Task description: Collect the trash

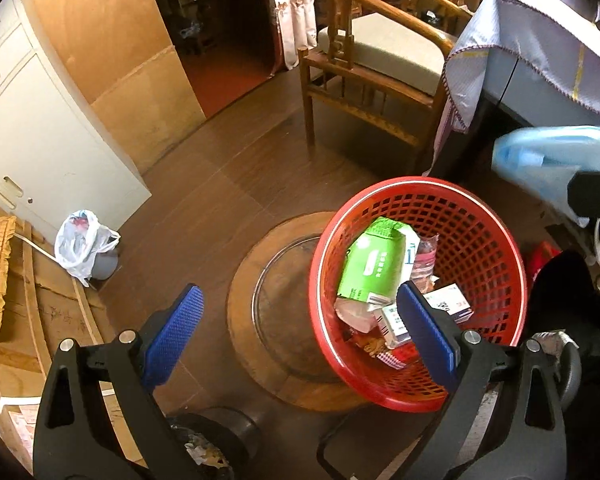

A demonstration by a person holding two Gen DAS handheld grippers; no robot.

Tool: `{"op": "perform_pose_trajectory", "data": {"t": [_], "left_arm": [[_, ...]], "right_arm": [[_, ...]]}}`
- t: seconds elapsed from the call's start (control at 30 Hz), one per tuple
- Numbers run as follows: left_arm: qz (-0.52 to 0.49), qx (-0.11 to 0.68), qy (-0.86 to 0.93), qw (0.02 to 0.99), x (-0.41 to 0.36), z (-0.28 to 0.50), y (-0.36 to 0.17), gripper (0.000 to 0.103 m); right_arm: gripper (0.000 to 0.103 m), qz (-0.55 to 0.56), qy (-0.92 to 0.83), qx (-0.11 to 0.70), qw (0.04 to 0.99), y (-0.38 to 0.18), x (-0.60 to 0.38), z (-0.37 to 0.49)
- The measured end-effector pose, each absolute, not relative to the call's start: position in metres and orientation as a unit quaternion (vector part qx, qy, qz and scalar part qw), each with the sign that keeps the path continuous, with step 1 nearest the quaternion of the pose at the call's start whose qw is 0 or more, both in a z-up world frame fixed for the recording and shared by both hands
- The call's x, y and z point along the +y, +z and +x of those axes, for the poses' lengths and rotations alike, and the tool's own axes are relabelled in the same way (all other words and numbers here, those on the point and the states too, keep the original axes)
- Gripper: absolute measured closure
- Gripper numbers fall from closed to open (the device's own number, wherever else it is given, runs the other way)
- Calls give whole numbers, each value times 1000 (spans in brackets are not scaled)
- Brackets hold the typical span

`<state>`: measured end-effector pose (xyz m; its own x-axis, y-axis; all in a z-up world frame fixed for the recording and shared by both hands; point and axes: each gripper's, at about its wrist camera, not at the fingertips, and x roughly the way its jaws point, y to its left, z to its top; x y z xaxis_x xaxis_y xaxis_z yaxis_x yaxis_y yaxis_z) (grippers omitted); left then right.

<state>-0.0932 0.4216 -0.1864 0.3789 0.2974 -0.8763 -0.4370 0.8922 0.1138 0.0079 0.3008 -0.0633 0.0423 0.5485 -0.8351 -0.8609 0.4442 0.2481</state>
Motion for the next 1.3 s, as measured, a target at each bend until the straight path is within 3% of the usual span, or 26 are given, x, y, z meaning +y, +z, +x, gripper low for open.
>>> {"op": "perform_pose_trajectory", "data": {"t": [0.1,0.2,0.37,0.5,0.77,1.3], "left_arm": [[-69,515,223,825,422,-94,-189,9],[-68,518,222,823,420,-93,-190,9],[-60,521,215,824,413,-94,-188,9],[-52,529,210,820,406,-94,-187,9],[-34,555,192,809,378,-101,-183,9],[18,522,187,832,340,-97,-163,9]], "right_arm": [[83,-169,501,487,695,-71,304,9],[53,-194,496,508,677,-85,312,7],[52,-199,488,507,682,-87,306,3],[41,-206,464,518,688,-93,292,8],[41,-194,433,557,682,-114,261,10],[35,-177,418,536,712,-101,226,-5]]}}
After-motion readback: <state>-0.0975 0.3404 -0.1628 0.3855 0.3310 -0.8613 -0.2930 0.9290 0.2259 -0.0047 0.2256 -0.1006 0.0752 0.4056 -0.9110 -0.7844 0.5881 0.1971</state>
